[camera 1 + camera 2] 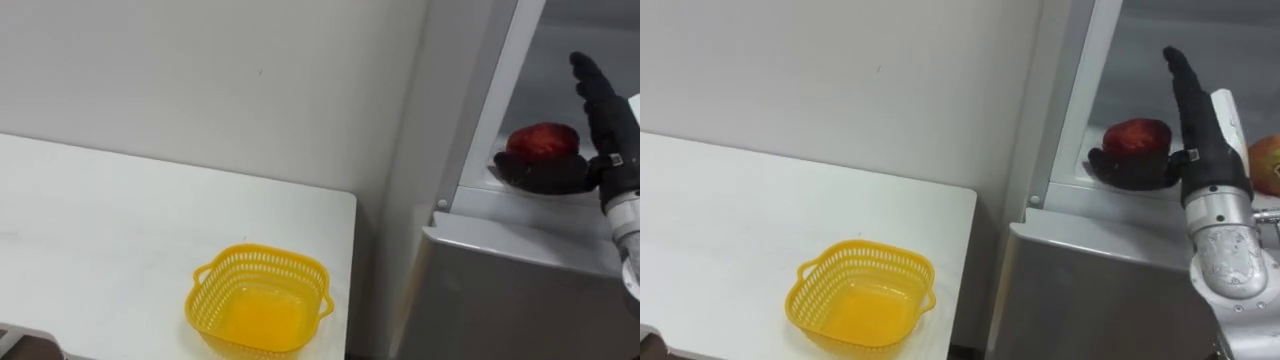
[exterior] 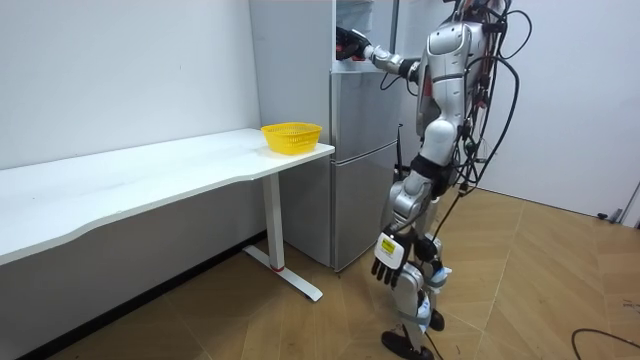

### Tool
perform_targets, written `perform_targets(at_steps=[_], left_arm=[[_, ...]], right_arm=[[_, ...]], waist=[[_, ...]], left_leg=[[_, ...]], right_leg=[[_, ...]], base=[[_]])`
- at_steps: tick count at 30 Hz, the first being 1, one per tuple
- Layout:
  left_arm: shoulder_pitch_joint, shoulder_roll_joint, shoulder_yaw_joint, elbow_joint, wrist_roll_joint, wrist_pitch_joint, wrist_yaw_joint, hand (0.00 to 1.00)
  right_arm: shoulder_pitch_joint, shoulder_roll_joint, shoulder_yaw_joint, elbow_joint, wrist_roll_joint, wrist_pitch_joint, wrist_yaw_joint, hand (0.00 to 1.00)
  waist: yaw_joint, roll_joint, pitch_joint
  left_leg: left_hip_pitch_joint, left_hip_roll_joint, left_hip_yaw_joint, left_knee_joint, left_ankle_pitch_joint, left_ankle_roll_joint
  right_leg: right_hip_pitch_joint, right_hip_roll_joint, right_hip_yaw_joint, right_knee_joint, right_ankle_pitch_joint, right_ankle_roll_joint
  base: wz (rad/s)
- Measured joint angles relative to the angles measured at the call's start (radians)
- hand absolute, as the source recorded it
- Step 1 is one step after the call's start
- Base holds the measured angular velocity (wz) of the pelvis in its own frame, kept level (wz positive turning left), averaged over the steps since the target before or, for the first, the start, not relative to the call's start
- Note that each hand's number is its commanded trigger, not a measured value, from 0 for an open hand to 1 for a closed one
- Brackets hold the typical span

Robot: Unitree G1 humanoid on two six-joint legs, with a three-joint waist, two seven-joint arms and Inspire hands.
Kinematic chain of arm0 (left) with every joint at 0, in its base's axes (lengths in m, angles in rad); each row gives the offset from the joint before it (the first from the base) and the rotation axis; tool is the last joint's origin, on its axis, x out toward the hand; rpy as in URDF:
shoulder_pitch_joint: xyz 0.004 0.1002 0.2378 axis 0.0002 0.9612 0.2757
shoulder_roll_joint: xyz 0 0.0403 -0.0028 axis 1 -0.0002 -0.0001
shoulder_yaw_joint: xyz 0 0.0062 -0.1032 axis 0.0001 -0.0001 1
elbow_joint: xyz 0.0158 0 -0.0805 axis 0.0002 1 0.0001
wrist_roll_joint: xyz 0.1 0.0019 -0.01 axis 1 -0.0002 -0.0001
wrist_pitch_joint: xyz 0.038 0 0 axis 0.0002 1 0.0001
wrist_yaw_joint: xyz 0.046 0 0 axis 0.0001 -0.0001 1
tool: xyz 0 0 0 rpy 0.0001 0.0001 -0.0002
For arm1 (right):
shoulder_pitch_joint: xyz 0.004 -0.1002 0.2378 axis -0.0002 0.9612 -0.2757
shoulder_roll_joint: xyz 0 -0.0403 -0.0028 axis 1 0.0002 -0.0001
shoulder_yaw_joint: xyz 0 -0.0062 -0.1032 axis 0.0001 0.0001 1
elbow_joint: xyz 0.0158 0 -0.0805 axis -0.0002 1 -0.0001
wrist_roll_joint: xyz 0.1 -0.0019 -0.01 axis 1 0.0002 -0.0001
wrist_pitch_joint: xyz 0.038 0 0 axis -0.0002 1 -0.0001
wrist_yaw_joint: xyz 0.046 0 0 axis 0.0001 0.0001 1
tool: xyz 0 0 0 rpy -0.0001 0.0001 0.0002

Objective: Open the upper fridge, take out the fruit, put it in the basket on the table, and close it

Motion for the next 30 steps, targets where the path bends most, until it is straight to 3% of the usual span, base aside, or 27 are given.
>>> perform_targets(at_steps=[9, 19, 21, 22, 23, 26, 30], left_arm=[[0.005, 0.009, 0.001, -0.013, 0.0, 0.002, -0.001, 0.0], [0.007, 0.007, -0.005, -0.011, -0.002, 0.045, 0.005, 0.0], [0.006, 0.007, -0.007, -0.011, -0.002, 0.051, 0.005, 0.0], [0.005, 0.007, -0.008, -0.011, -0.002, 0.058, 0.005, 0.0], [0.005, 0.007, -0.008, -0.009, -0.001, 0.06, 0.005, 0.0], [0.007, 0.003, -0.008, -0.002, -0.002, 0.066, 0.005, 0.0], [0.009, -0.002, -0.009, 0.013, -0.002, 0.075, 0.005, 0.0]], right_arm=[[-0.053, -0.017, 0.003, 0.082, 0.081, 0.004, 0.073, 0.0], [-0.055, -0.03, 0.01, 0.128, 0.125, 0.012, 0.138, 0.0], [-0.055, -0.031, 0.009, 0.144, 0.134, 0.015, 0.147, 0.29], [-0.056, -0.031, 0.009, 0.147, 0.136, 0.016, 0.153, 0.77], [-0.056, -0.032, 0.009, 0.154, 0.137, 0.016, 0.154, 0.98], [-0.059, -0.032, 0.009, 0.17, 0.136, 0.016, 0.161, 1.0], [-0.083, -0.032, 0.013, 0.201, 0.136, 0.024, 0.187, 1.0]], waist=[[0.0, -0.008, 0.0001], [-0.002, -0.003, 0.0029], [-0.003, -0.002, 0.0026], [-0.002, -0.001, 0.0021], [-0.001, -0.001, 0.0008], [0.0, 0.005, -0.0043], [0.0, 0.014, -0.0027]], left_leg=[[-0.01, 0.001, -0.001, 0.004, 0.0, 0.0], [-0.007, -0.002, -0.005, 0.006, 0.0, 0.0], [-0.007, -0.001, -0.005, 0.006, 0.0, 0.0], [-0.007, -0.001, -0.006, 0.006, 0.0, 0.0], [-0.007, 0.0, -0.007, 0.006, 0.0, 0.0], [-0.004, -0.001, -0.007, 0.007, 0.0, 0.0], [0.007, -0.001, -0.007, 0.0, 0.0, 0.0]], right_leg=[[-0.002, -0.001, -0.003, 0.003, 0.0, 0.0], [0.006, 0.0, -0.001, -0.001, 0.0, 0.0], [0.006, 0.0, -0.001, -0.001, 0.0, 0.0], [0.006, 0.0, -0.001, -0.001, 0.0, 0.0], [0.006, 0.0, -0.001, -0.001, 0.0, 0.0], [0.01, 0.0, -0.003, -0.001, 0.0, 0.0], [0.02, 0.001, -0.001, -0.001, 0.0, 0.0]], base=[[0.0], [0.01], [0.0], [0.0], [0.0], [0.0], [0.0]])
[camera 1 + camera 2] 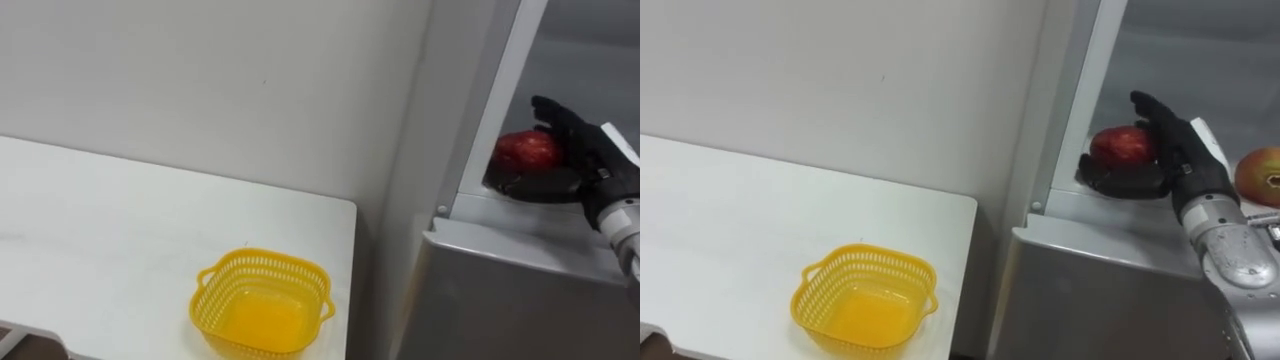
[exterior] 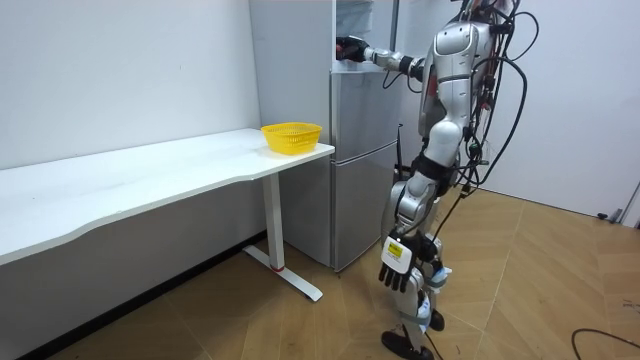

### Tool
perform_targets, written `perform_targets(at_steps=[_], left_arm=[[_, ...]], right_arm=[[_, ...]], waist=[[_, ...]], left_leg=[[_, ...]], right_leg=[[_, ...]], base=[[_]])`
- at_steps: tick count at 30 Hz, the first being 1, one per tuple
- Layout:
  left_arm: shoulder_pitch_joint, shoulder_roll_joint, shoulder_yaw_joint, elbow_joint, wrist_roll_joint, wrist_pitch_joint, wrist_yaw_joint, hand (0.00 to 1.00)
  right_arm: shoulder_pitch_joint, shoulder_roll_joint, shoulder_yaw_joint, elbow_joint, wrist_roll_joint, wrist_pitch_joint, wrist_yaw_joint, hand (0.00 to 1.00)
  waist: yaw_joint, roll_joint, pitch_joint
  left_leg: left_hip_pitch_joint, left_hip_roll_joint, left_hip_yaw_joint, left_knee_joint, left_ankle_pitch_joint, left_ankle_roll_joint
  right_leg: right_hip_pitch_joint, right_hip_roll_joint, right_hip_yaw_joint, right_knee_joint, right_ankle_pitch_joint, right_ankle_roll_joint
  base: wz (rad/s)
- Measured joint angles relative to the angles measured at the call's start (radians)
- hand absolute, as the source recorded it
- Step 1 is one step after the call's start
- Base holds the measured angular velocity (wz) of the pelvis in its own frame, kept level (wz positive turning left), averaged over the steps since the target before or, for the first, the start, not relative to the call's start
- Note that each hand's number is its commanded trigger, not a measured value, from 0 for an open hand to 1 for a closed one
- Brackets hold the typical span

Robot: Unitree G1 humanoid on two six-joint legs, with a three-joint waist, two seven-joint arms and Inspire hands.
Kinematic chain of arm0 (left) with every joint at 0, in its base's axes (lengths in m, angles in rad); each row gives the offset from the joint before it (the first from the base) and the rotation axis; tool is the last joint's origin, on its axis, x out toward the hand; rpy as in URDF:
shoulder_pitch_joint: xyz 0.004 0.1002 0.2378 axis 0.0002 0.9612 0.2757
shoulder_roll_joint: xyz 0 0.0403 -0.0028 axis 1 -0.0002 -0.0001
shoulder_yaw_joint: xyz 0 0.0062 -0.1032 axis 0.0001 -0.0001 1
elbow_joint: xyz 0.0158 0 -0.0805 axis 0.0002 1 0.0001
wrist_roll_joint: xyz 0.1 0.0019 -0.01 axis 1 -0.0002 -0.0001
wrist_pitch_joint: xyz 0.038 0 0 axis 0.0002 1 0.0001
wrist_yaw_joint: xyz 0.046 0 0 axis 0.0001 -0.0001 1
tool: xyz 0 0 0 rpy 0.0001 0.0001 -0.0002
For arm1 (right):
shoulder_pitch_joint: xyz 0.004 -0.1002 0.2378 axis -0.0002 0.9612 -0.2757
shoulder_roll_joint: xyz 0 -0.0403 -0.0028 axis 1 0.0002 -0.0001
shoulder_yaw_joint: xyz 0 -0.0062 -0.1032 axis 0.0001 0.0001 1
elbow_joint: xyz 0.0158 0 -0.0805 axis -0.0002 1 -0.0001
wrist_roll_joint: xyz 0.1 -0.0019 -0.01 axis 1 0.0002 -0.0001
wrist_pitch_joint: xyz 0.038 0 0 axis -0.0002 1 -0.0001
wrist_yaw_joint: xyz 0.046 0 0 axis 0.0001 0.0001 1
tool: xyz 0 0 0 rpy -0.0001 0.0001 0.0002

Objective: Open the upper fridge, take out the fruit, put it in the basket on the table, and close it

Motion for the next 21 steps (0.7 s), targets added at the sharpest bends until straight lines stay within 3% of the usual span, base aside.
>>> perform_targets(at_steps=[21], left_arm=[[-0.005, 0.0, -0.013, -0.006, -0.001, 0.0, 0.023, 0.0]], right_arm=[[-0.015, -0.001, -0.002, 0.005, 0.112, -0.001, 0.01, 1.0]], waist=[[-0.005, -0.001, -0.0004]], left_leg=[[0.015, 0.0, 0.003, -0.006, 0.0, 0.0]], right_leg=[[0.009, 0.0, -0.001, -0.001, 0.0, 0.0]], base=[[0.0]])
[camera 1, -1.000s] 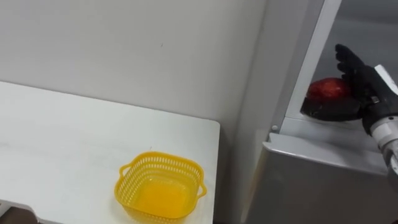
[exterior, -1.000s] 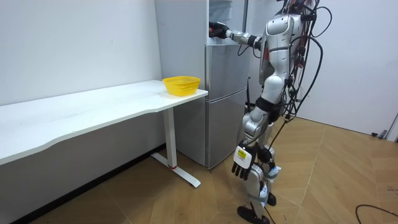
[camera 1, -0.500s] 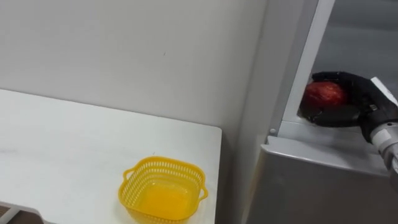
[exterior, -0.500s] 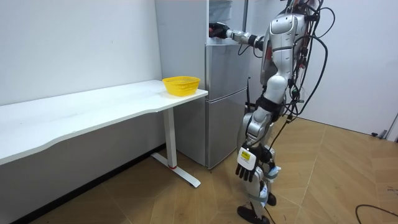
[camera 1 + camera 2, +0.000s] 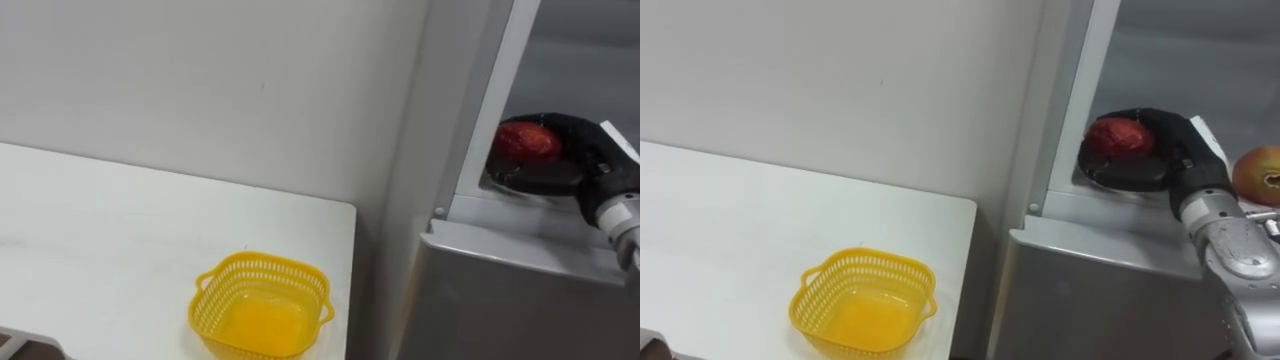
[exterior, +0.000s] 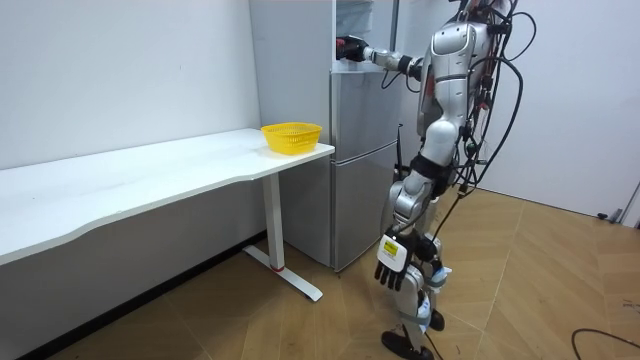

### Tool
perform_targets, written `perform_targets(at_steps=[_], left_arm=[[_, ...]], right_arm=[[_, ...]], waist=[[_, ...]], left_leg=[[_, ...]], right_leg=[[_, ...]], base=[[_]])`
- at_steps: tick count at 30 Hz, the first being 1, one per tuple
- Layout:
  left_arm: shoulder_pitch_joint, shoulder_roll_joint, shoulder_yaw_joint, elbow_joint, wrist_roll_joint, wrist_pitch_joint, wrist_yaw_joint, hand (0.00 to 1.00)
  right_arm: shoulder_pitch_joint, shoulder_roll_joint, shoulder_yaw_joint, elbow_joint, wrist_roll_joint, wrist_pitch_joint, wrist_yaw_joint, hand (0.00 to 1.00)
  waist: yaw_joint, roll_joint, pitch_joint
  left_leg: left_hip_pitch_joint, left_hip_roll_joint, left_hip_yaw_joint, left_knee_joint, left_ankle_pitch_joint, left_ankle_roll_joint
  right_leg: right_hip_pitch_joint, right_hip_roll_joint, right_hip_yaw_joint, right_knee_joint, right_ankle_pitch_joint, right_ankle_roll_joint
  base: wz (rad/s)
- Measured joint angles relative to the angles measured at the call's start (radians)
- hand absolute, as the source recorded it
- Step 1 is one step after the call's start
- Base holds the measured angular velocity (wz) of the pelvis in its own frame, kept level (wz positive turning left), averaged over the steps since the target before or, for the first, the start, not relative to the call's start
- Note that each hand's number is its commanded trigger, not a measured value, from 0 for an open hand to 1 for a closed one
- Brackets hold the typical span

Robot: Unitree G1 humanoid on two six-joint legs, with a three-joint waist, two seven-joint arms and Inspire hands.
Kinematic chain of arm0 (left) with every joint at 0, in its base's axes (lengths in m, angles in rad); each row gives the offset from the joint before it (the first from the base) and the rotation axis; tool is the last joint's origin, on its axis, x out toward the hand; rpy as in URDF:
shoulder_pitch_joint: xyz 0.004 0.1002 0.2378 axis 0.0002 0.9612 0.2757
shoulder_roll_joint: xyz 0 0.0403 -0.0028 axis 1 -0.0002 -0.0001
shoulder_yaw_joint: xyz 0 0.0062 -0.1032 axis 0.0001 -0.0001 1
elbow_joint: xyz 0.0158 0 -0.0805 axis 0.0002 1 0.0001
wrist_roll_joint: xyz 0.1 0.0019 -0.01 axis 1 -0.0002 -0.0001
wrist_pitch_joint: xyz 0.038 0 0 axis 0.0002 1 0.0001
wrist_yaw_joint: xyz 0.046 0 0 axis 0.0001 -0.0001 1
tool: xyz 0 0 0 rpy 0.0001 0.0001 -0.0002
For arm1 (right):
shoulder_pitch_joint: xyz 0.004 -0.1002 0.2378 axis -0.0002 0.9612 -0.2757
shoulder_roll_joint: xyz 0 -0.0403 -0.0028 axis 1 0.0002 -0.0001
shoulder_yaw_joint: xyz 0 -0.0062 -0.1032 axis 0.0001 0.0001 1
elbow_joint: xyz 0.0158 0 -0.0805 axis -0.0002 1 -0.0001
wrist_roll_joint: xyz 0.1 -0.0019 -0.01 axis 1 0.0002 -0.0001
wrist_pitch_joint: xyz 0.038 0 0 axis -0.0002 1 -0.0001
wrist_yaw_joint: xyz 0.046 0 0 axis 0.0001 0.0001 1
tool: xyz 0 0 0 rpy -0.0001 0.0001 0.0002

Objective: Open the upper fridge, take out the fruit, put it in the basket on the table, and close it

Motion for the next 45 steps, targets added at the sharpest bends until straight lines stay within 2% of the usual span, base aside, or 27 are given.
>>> perform_targets(at_steps=[5, 12, 16, 20, 26, 30, 36, 37, 41, 45], left_arm=[[0.002, 0.0, 0.0, 0.0, -0.001, -0.001, 0.042, 0.0], [0.006, -0.002, 0.0, 0.001, -0.001, -0.019, 0.059, 0.0], [0.003, -0.005, 0.001, 0.01, -0.001, -0.04, 0.066, 0.0], [0.011, -0.014, 0.002, 0.01, 0.001, -0.042, 0.066, 0.0], [0.013, -0.027, 0.002, 0.01, 0.001, -0.043, 0.065, 0.0], [0.024, -0.03, 0.003, 0.01, 0.002, -0.052, 0.065, 0.0], [0.034, -0.032, 0.009, 0.025, 0.001, -0.1, 0.065, 0.0], [0.032, -0.033, 0.009, 0.036, 0.001, -0.106, 0.064, 0.0], [0.031, -0.035, 0.004, 0.048, 0.002, -0.12, 0.058, 0.0], [0.022, -0.035, 0.004, 0.048, 0.003, -0.121, 0.056, 0.0]], right_arm=[[0.021, 0.004, 0.002, -0.071, 0.024, 0.022, -0.032, 1.0], [0.105, 0.016, 0.002, -0.218, -0.001, 0.022, -0.07, 1.0], [0.151, 0.042, -0.004, -0.317, -0.014, 0.021, -0.093, 1.0], [0.197, 0.068, -0.006, -0.425, -0.013, 0.021, -0.126, 1.0], [0.276, 0.07, -0.007, -0.604, -0.052, 0.02, -0.167, 1.0], [0.289, 0.084, -0.013, -0.683, -0.062, 0.011, -0.17, 1.0], [0.289, 0.091, -0.026, -0.83, -0.087, -0.048, -0.216, 1.0], [0.289, 0.091, -0.029, -0.857, -0.093, -0.071, -0.227, 1.0], [0.289, 0.106, -0.03, -0.942, -0.165, -0.104, -0.246, 1.0], [0.289, 0.133, -0.027, -0.995, -0.234, -0.124, -0.24, 1.0]], waist=[[-0.007, 0.001, 0.0008], [-0.021, 0.004, 0.0], [-0.027, 0.022, 0.0021], [-0.027, 0.045, -0.0052], [-0.027, 0.05, -0.0045], [-0.034, 0.05, -0.0049], [-0.048, 0.052, -0.0043], [-0.05, 0.054, -0.0031], [-0.049, 0.064, 0.0002], [-0.05, 0.067, -0.0015]], left_leg=[[-0.003, 0.0, 0.001, -0.001, 0.0, 0.0], [0.002, 0.0, 0.012, -0.001, 0.0, 0.0], [0.004, 0.004, 0.02, -0.001, 0.0, 0.0], [0.005, 0.004, 0.029, -0.002, 0.0, 0.0], [0.004, 0.004, 0.03, -0.004, 0.0, 0.0], [0.005, 0.004, 0.031, -0.012, 0.0, 0.0], [0.007, 0.001, 0.023, -0.016, 0.0, 0.0], [0.008, 0.002, 0.023, -0.016, 0.0, 0.0], [0.014, 0.006, 0.032, -0.019, 0.0, 0.0], [0.011, 0.01, 0.037, -0.025, 0.0, 0.0]], right_leg=[[-0.004, 0.0, -0.003, 0.0, 0.0, 0.0], [-0.006, 0.001, 0.007, -0.001, 0.0, 0.0], [-0.007, 0.001, 0.021, -0.002, 0.0, 0.0], [-0.006, 0.002, 0.03, -0.001, 0.0, 0.0], [-0.007, 0.004, 0.029, 0.002, 0.0, 0.0], [-0.007, 0.005, 0.03, 0.002, 0.0, 0.0], [-0.006, 0.005, 0.031, 0.0, 0.0, 0.0], [-0.007, 0.005, 0.031, 0.0, 0.0, 0.0], [-0.01, 0.007, 0.04, 0.0, 0.0, 0.0], [-0.016, 0.008, 0.047, 0.0, 0.0, 0.0]], base=[[0.0], [-0.03], [-0.08], [-0.07], [0.01], [0.0], [0.0], [0.0], [-0.07], [-0.05]])
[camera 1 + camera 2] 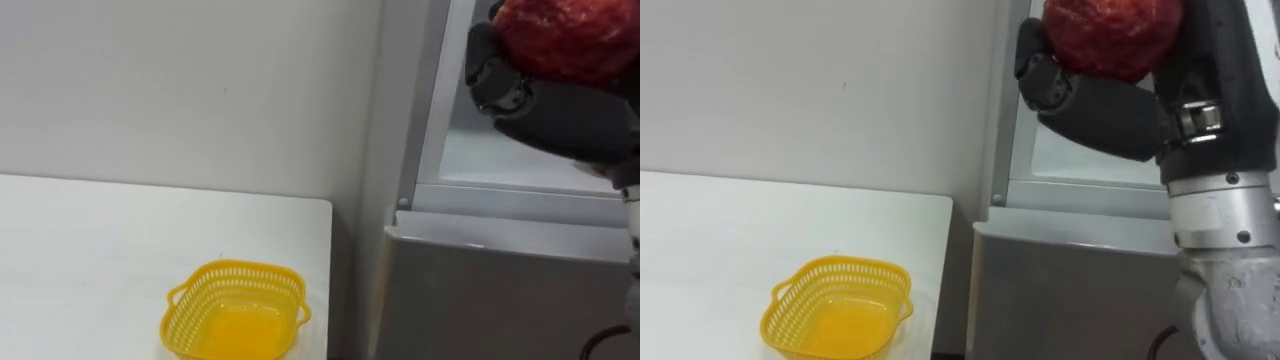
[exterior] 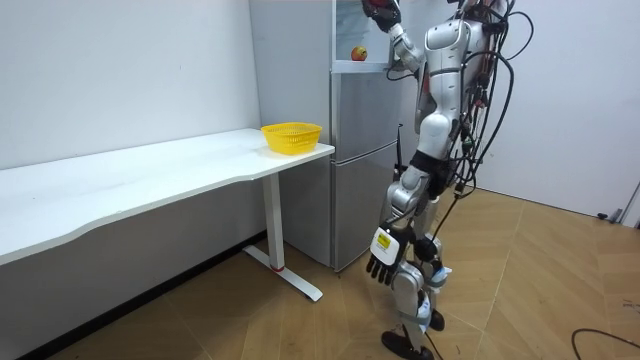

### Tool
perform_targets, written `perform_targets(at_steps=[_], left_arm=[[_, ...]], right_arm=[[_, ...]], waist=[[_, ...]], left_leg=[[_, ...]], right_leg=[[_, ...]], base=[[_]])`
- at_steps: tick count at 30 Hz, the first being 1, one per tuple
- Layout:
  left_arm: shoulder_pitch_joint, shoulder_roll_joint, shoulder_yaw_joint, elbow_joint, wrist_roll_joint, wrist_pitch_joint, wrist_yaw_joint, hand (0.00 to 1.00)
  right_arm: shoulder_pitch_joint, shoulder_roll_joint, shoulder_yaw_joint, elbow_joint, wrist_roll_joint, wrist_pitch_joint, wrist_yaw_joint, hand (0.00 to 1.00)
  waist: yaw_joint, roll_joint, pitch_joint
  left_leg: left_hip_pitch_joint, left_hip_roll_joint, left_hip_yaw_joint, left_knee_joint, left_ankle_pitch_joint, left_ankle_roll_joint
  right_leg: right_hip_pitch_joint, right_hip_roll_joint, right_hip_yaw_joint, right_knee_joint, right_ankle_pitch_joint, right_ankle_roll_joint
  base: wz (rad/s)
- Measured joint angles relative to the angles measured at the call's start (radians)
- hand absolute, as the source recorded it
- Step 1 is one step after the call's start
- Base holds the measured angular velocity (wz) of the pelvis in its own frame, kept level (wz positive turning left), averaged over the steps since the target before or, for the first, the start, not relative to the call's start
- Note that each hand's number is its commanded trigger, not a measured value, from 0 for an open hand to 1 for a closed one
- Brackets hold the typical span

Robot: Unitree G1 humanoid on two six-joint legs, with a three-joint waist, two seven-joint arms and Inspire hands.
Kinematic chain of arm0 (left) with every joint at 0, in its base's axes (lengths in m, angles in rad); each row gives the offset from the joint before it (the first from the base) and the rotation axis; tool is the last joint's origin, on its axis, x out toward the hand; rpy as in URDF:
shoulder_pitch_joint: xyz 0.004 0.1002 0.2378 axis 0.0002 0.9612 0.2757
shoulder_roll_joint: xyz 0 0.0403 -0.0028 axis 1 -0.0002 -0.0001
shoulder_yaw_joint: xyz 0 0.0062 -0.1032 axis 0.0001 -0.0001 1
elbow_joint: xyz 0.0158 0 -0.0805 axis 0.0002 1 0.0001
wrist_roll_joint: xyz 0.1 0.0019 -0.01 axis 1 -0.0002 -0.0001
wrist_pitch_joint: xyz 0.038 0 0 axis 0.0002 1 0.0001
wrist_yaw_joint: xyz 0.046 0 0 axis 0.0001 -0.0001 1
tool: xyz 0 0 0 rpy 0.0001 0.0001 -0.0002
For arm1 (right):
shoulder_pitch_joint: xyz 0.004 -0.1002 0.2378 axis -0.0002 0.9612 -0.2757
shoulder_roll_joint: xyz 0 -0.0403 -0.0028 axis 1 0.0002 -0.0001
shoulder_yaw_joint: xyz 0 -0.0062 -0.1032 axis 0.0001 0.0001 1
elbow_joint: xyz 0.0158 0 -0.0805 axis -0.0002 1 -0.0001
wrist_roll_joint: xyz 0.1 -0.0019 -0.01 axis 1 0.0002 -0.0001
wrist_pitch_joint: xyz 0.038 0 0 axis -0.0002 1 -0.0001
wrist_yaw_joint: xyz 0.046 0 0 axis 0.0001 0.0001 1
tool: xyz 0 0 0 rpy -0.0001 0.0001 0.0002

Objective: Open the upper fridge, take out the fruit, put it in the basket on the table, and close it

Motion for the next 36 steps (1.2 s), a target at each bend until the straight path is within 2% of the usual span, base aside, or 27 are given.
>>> perform_targets(at_steps=[2, 6, 10, 12, 15, 17, 24, 27, 29, 32, 36], left_arm=[[-0.007, 0.0, 0.0, 0.0, 0.0, 0.0, 0.004, 0.0], [-0.02, 0.0, -0.006, 0.002, -0.001, 0.001, 0.002, 0.0], [-0.036, -0.001, -0.024, 0.014, -0.001, 0.002, -0.002, 0.0], [-0.043, -0.001, -0.026, 0.022, 0.0, 0.002, -0.004, 0.0], [-0.049, 0.0, -0.026, 0.037, -0.001, 0.002, -0.013, 0.0], [-0.05, 0.0, -0.027, 0.04, -0.001, 0.003, -0.015, 0.0], [-0.048, 0.003, -0.043, 0.039, -0.002, 0.005, -0.024, 0.0], [-0.048, 0.007, -0.043, 0.038, -0.012, 0.007, -0.024, 0.0], [-0.046, 0.008, -0.042, 0.032, -0.012, 0.022, -0.028, 0.0], [-0.051, 0.014, -0.041, 0.035, -0.013, 0.024, -0.042, 0.0], [-0.057, 0.014, -0.055, 0.039, -0.016, 0.025, -0.041, 0.0]], right_arm=[[0.0, 0.012, 0.02, -0.013, -0.049, -0.007, 0.006, 1.0], [0.0, 0.022, 0.075, -0.007, -0.104, -0.007, 0.076, 1.0], [0.002, 0.022, 0.143, -0.002, -0.148, 0.015, 0.158, 1.0], [0.003, 0.022, 0.163, 0.005, -0.177, 0.015, 0.187, 1.0], [0.003, 0.022, 0.181, 0.026, -0.214, 0.016, 0.212, 1.0], [0.003, 0.022, 0.193, 0.062, -0.215, 0.023, 0.23, 1.0], [0.002, 0.027, 0.264, 0.163, -0.216, 0.056, 0.312, 1.0], [0.002, 0.02, 0.284, 0.218, -0.219, 0.071, 0.323, 1.0], [0.002, 0.022, 0.297, 0.272, -0.268, 0.086, 0.339, 1.0], [0.002, 0.023, 0.316, 0.349, -0.349, 0.104, 0.351, 1.0], [0.002, 0.046, 0.349, 0.445, -0.371, 0.113, 0.364, 1.0]], waist=[[0.0, -0.003, -0.0027], [0.005, -0.006, -0.0015], [0.03, -0.015, 0.0005], [0.04, -0.02, 0.0032], [0.06, -0.034, 0.0031], [0.074, -0.044, 0.0047], [0.1, -0.051, 0.0104], [0.117, -0.063, 0.0086], [0.131, -0.071, 0.0091], [0.144, -0.082, 0.0161], [0.157, -0.088, 0.0162]], left_leg=[[-0.002, -0.001, 0.0, 0.0, 0.0, 0.0], [-0.004, -0.004, -0.001, 0.002, 0.0, 0.0], [-0.004, -0.003, 0.0, 0.0, 0.0, 0.0], [-0.004, -0.004, -0.001, -0.001, 0.0, 0.0], [-0.008, -0.005, -0.012, -0.001, 0.0, 0.0], [-0.007, -0.006, -0.025, 0.0, 0.0, 0.0], [-0.009, -0.01, -0.037, 0.002, 0.0, 0.0], [-0.007, -0.009, -0.036, 0.001, 0.0, 0.0], [-0.006, -0.009, -0.038, 0.003, 0.001, 0.0], [-0.004, -0.009, -0.05, 0.006, 0.001, 0.0], [-0.014, -0.01, -0.059, 0.008, 0.001, 0.001]], right_leg=[[-0.002, 0.0, 0.0, 0.0, 0.0, 0.0], [-0.002, 0.001, 0.0, 0.0, 0.0, 0.0], [-0.004, 0.001, 0.001, 0.0, 0.0, 0.0], [-0.004, 0.001, -0.003, 0.0, 0.0, 0.0], [-0.003, 0.001, -0.014, -0.001, 0.0, 0.0], [0.004, -0.001, -0.019, -0.002, 0.0, 0.0], [0.014, -0.003, -0.025, -0.017, 0.0, 0.0], [0.015, -0.003, -0.024, -0.017, 0.0, 0.0], [0.017, -0.008, -0.031, -0.017, 0.0, 0.0], [0.021, -0.01, -0.049, -0.017, -0.001, 0.001], [0.018, -0.011, -0.061, -0.018, -0.001, 0.002]], base=[[0.0], [0.0], [0.0], [0.02], [0.1], [0.15], [0.05], [0.0], [0.0], [0.11], [0.05]])
